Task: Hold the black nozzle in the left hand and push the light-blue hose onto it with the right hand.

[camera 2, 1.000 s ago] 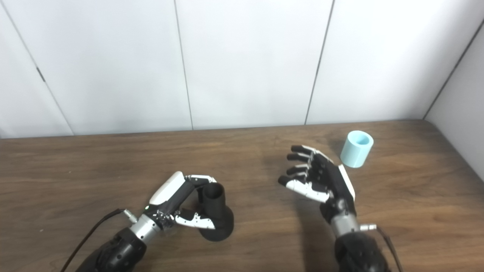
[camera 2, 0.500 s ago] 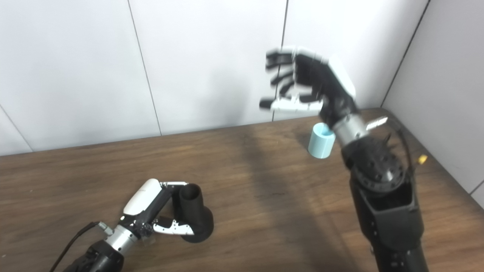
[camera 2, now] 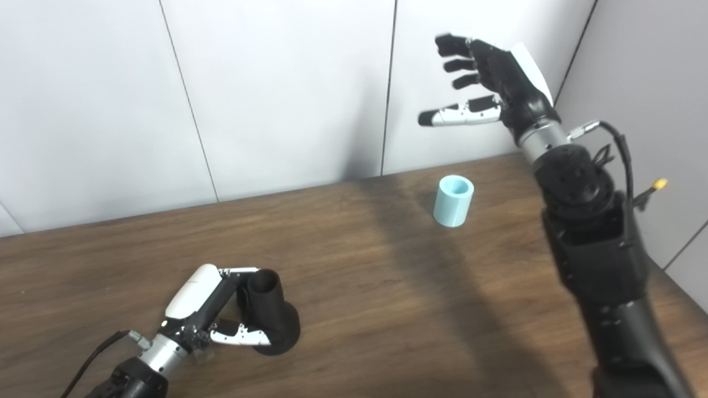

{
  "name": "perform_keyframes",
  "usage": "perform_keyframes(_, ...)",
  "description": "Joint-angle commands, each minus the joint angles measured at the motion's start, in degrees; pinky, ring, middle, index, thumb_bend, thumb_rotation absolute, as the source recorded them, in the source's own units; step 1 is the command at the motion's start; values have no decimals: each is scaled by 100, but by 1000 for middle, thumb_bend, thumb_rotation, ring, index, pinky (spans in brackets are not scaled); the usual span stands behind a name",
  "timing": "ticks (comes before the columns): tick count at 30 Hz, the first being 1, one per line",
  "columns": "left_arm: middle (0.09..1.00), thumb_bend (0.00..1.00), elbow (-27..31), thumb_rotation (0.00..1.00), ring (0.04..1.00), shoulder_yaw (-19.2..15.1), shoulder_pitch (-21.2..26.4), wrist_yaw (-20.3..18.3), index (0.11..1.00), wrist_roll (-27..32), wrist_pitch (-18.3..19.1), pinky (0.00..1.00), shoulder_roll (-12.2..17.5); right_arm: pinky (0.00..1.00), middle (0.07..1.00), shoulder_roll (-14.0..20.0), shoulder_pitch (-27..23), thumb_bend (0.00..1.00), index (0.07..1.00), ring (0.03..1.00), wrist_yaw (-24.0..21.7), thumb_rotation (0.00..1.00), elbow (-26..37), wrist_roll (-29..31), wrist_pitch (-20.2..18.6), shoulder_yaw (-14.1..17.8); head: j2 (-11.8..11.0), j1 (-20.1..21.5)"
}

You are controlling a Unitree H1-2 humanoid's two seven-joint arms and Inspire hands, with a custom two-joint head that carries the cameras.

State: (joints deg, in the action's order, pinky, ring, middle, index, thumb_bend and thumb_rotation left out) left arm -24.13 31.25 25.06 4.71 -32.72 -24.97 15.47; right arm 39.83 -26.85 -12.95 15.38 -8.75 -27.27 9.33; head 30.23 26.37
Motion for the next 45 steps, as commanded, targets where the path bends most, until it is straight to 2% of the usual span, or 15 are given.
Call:
perform_keyframes(1,473,505,-765,0,430,263,-591,-352,496,-549,341,420,355,729,895,305,-16,879,849,851,-275,199,-3,-201,41,-99,-7,6)
perform_keyframes(4,467,505,-762,0,435,273,-585,-351,496,-567,312,418,373,772,932,345,117,895,885,887,-394,224,-212,-259,40,-162,-18,12)
perform_keyframes(6,465,505,-791,0,441,297,-570,-315,496,-610,272,418,383,812,944,256,169,893,902,912,-406,211,-395,-213,38,-137,-27,23)
perform_keyframes(10,468,505,-917,0,443,346,-527,-212,494,-640,172,417,393,857,975,129,212,910,944,954,-368,250,-805,-182,136,-204,-65,153)
perform_keyframes(14,473,505,-957,0,448,378,-502,-167,491,-598,76,425,426,917,994,-91,188,884,990,991,-514,219,-1368,377,198,-18,-78,211)
perform_keyframes(15,474,505,-959,0,448,373,-502,-175,491,-575,77,421,429,949,997,-108,179,871,995,996,-572,199,-1530,480,234,-14,-86,234)
perform_keyframes(18,470,505,-983,0,445,353,-502,-226,494,-489,72,411,423,980,1000,-100,173,886,1000,1000,-610,218,-1841,550,374,-98,-84,236)
perform_keyframes(24,466,505,-900,0,448,353,-547,-230,495,-499,98,408,433,946,1000,-139,172,932,1000,1000,-448,279,-2349,526,496,-96,-48,159)
perform_keyframes(30,462,505,-918,0,440,354,-561,-217,498,-479,36,398,448,960,1000,-132,211,888,1000,1000,-189,244,-2537,424,694,-48,-40,157)
perform_keyframes(34,465,505,-993,0,448,377,-550,-202,496,-501,4,412,451,943,1000,-125,227,912,1000,997,-39,269,-2728,400,883,-28,-33,150)
perform_keyframes(37,464,505,-1012,0,449,371,-555,-200,497,-475,-18,417,448,959,1000,-173,237,900,1000,1000,40,229,-2776,414,926,-16,-8,130)
perform_keyframes(41,464,505,-975,0,438,376,-566,-203,496,-492,-2,405,468,905,1000,-341,301,856,1000,977,143,160,-2714,561,876,87,0,124)
perform_keyframes(45,463,505,-933,0,438,351,-600,-211,497,-466,18,406,491,904,1000,-462,305,827,1000,978,181,145,-2814,496,893,18,19,109)
